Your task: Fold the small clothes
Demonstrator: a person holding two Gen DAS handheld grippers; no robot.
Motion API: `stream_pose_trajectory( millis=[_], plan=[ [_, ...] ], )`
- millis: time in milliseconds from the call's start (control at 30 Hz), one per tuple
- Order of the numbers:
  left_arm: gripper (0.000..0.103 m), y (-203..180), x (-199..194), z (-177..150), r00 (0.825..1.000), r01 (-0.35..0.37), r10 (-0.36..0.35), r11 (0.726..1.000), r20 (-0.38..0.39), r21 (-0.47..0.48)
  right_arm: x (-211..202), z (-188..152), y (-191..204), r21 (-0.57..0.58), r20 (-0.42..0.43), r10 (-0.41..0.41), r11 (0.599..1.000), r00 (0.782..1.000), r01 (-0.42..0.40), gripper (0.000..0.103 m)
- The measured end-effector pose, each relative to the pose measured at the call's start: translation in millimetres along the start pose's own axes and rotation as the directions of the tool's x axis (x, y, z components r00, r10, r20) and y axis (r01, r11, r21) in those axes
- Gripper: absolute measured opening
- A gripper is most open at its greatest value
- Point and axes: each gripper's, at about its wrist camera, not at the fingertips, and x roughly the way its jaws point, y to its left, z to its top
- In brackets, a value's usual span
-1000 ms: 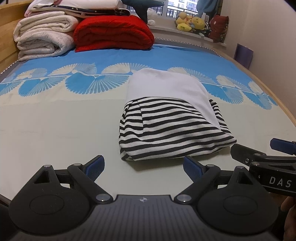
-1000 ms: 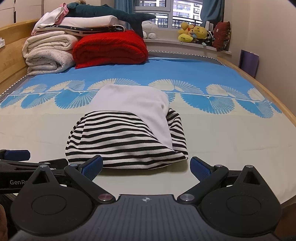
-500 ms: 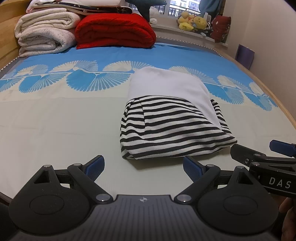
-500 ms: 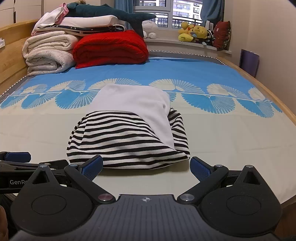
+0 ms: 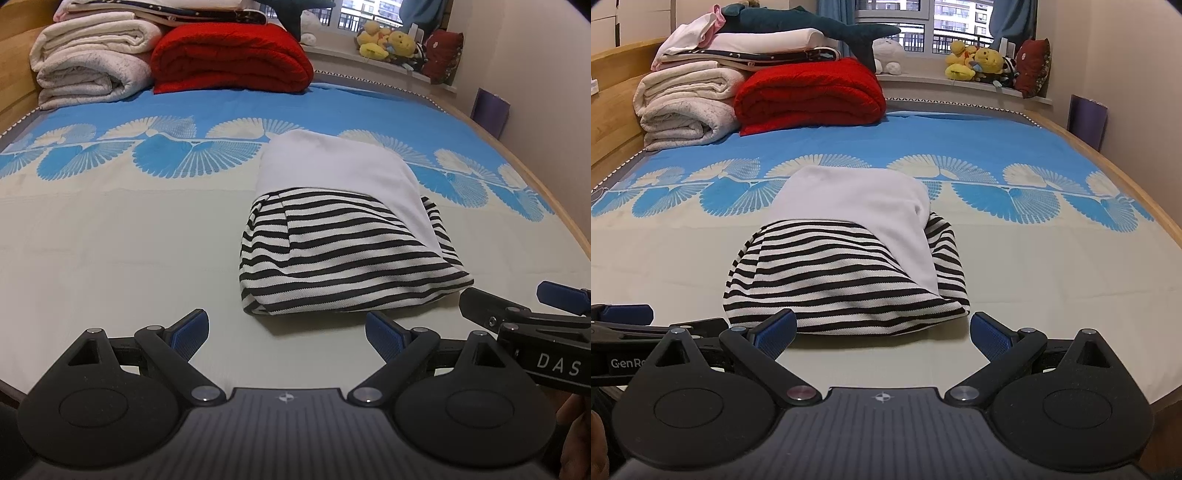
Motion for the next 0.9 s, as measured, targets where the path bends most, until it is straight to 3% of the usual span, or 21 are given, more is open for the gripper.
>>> stream_pose_trajectory(
  millis=[900],
  plan=[
    [0.094,0.8,4.0,0.2,1.0,0.003,-0.003,1.0,-0.021,-0.009,3.3,-0.2,3.4,0.01,-0.012,-0.001,1.0,1.0,0.001,0.1]
  ],
)
